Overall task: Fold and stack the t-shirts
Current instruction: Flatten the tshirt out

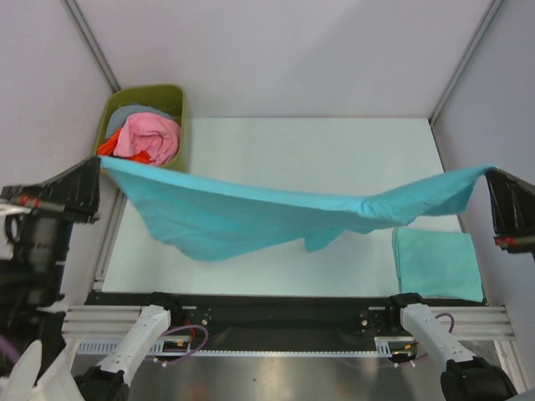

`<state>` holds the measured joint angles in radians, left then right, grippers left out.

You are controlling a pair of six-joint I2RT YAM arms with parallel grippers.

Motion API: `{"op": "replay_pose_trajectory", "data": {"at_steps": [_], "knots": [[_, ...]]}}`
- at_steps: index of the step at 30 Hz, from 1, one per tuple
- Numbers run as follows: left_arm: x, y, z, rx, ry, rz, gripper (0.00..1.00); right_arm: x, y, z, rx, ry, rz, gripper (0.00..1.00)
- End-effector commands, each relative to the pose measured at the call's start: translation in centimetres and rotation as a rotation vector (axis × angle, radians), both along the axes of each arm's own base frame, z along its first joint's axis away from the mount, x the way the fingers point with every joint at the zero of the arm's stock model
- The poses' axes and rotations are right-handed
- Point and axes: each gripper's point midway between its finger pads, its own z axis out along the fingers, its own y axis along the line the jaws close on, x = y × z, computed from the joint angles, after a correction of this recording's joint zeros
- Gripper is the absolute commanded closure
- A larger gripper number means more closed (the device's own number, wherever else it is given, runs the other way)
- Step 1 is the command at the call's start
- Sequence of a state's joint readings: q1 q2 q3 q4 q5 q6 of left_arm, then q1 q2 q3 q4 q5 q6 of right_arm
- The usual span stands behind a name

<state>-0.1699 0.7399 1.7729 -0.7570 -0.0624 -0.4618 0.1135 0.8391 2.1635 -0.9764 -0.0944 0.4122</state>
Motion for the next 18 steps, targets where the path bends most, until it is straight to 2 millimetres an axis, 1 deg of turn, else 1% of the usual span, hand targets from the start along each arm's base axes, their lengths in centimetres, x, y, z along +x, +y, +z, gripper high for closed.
{"op": "replay_pose_trajectory", "data": {"at_steps": [1,3,4,5,7,10,11,12,13,14,16,17,18], "knots": [[-3.1,0.4,2.3,0.006,-0.127,-0.007,1.0,-0.9,0.0,0.6,-0.022,-0.04,0.022,1.0],[-3.4,0.4,2.5,0.004,-0.141,-0.007,1.0,-0.2,-0.4,0.3,-0.023,-0.035,-0.003,1.0],[-3.0,0.4,2.5,0.004,-0.135,-0.006,1.0,0.9,-0.3,-0.1,-0.029,-0.017,0.002,1.0],[-2.8,0.4,2.3,0.004,-0.127,-0.005,1.0,1.4,-0.3,-0.1,-0.029,-0.016,0.0,1.0],[-1.9,0.0,2.4,0.005,-0.114,-0.015,1.0,2.7,0.4,-0.2,-0.033,-0.003,0.029,1.0],[-1.8,-0.5,2.7,0.004,-0.119,-0.044,1.0,3.2,1.3,-0.1,-0.043,0.006,0.072,1.0],[-1.9,-0.7,2.8,0.006,-0.124,-0.053,1.0,2.6,1.3,0.5,-0.044,-0.013,0.078,1.0],[-2.0,-0.7,2.9,0.006,-0.131,-0.054,1.0,2.3,1.4,0.7,-0.053,-0.018,0.083,1.0],[-2.3,-1.3,2.9,0.02,-0.137,-0.091,1.0,2.0,1.6,0.5,-0.064,-0.01,0.098,1.0],[-2.8,-1.4,3.0,0.02,-0.15,-0.097,1.0,1.1,1.5,1.1,-0.068,-0.032,0.103,1.0],[-3.4,-1.4,3.0,0.021,-0.159,-0.104,1.0,0.2,1.5,1.1,-0.081,-0.031,0.11,1.0],[-4.1,-1.3,3.1,0.02,-0.173,-0.106,1.0,-0.2,1.5,1.3,-0.081,-0.039,0.112,1.0],[-4.4,-1.3,3.1,0.019,-0.179,-0.109,1.0,-1.4,1.3,1.8,-0.077,-0.066,0.114,1.0]]}}
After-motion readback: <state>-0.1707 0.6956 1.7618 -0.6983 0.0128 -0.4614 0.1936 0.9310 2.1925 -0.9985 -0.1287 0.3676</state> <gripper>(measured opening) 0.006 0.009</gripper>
